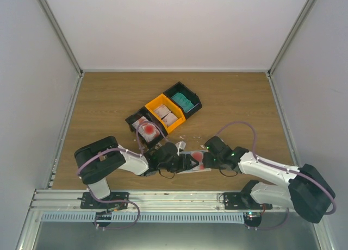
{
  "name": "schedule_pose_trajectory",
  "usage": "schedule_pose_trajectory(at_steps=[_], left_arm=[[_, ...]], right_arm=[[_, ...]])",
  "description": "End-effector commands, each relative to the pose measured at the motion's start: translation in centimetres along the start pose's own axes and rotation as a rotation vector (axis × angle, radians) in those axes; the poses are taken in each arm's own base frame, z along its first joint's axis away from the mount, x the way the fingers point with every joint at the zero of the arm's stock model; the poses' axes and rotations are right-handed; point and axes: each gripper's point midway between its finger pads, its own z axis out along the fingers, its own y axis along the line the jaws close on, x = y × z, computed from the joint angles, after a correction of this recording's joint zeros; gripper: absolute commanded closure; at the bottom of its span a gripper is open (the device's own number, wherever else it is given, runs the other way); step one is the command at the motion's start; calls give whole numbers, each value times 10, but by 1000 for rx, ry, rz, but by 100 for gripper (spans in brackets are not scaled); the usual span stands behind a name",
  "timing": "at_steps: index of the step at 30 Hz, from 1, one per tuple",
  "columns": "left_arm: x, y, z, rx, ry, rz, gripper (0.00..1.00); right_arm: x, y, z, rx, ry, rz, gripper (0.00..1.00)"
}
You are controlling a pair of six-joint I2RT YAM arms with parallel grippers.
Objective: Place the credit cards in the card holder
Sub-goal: Insert the credit card into the card holder.
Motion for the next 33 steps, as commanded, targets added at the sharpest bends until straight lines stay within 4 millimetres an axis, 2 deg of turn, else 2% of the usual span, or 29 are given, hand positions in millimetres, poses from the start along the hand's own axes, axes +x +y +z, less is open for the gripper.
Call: schedule_pose_trajectory(at_steps=[1, 5, 8, 11, 12, 14, 17, 21, 28, 33], left_arm=[[3, 15, -6, -56, -17, -2, 37], [0, 15, -8, -71, -34, 9, 40], [-1, 17, -5, -90, -30, 12, 55], [0, 22, 0, -106, -15, 19, 64], [-1, 30, 5, -129, -2, 20, 70], [-2, 33, 6, -130, 2, 18, 74], [-2, 33, 9, -131, 12, 39, 78], [0, 22, 16, -79, 48, 80, 85], [1, 8, 28, -55, 93, 177, 90], [-5, 11, 26, -110, 82, 221, 88]], right_arm=[[10, -2, 8, -7, 35, -9, 46], [13, 1, 8, -30, 48, -11, 46], [14, 1, 7, -34, 51, -11, 47], [16, 4, 6, -51, 66, -13, 48], [19, 5, 6, -61, 79, -15, 48], [21, 5, 7, -65, 86, -15, 48], [24, 7, 9, -81, 93, -13, 48], [22, 12, 9, -111, 90, -17, 49], [21, 14, 10, -122, 80, -26, 51], [15, 8, 6, -84, 48, -10, 51]])
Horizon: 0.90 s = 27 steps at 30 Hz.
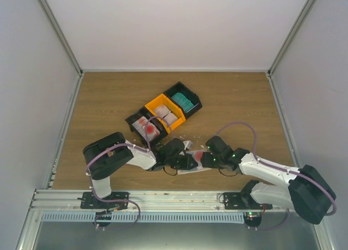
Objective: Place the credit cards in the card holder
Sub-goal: Insert the credit card into the card holder, then pick up the credit card from the storage box.
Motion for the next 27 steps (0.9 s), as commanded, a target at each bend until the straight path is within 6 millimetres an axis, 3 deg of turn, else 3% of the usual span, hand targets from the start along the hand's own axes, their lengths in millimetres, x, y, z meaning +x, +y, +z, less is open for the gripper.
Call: schedule_pose_trajectory(at_steps=[1, 9, 11, 15, 19, 22, 27], left_arm=[[-5, 1, 0, -43, -14, 85, 87], [-44, -21, -50, -230, -122, 280, 56], [-60, -29, -70, -297, -155, 336, 47], [-97, -33, -122, -429, -231, 389, 37], [-126, -26, -175, -516, -271, 414, 34], [-138, -12, -204, -580, -269, 442, 32], [-146, 25, -221, -639, -184, 443, 34]], right_arm=[[12, -9, -1, 22, 33, 11, 51], [-35, -3, -39, 42, -180, 35, 47], [-45, 2, -47, 29, -218, 37, 47], [-60, 13, -52, -9, -258, 27, 46], [-70, 31, -52, -77, -266, 6, 46], [-75, 49, -48, -146, -258, -21, 46], [-83, 85, -36, -272, -232, -84, 47]])
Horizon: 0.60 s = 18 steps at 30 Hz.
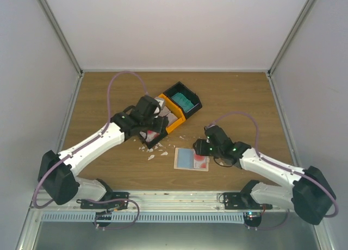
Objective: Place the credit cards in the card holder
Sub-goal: Pick up the credit card from the storage box.
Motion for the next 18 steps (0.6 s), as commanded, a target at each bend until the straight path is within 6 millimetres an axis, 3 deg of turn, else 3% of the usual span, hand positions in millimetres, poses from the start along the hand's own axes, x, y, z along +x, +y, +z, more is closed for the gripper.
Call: schedule_pose_trajectory(at_steps=[1, 8, 15, 18], left_arm=[[25, 40, 7, -76, 151, 98, 36], [41, 92, 39, -165, 254, 58, 43], [58, 132, 72, -297, 423, 71, 52], [66, 136, 81, -305, 466, 96, 52]], right_arm=[[-24, 47, 9, -181, -34, -52, 47], [-33, 86, 31, -279, -24, -95, 48], [-29, 97, 60, -238, 26, -165, 50], [-22, 94, 77, -163, 70, -204, 50]])
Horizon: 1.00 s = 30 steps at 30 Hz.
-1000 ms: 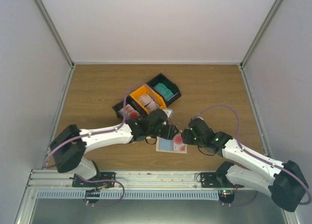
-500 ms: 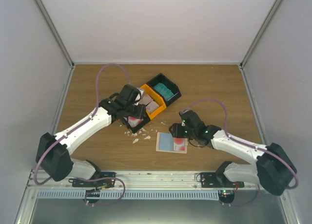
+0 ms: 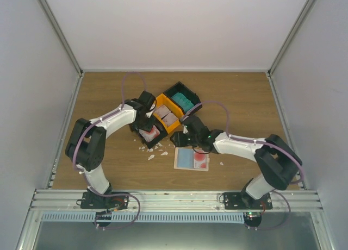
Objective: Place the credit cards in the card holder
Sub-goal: Pick up the credit card from the storage box.
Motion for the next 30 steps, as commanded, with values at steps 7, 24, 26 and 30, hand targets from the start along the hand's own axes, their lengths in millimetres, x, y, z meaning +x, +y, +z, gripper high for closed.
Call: schedule_pose_trajectory(at_steps=[7, 24, 26, 30], left_arm=[[-4, 13, 18, -47, 27, 82, 40], [10, 2, 37, 42, 85, 85, 49], [11, -1, 36, 60, 88, 83, 55], [14, -7, 34, 93, 93, 48, 63]], right_arm=[[4, 24, 33, 12, 27, -116, 50], [4, 38, 61, 6, 46, -143, 50], [4, 39, 63, 6, 50, -146, 50], [6, 39, 70, 8, 69, -151, 50]])
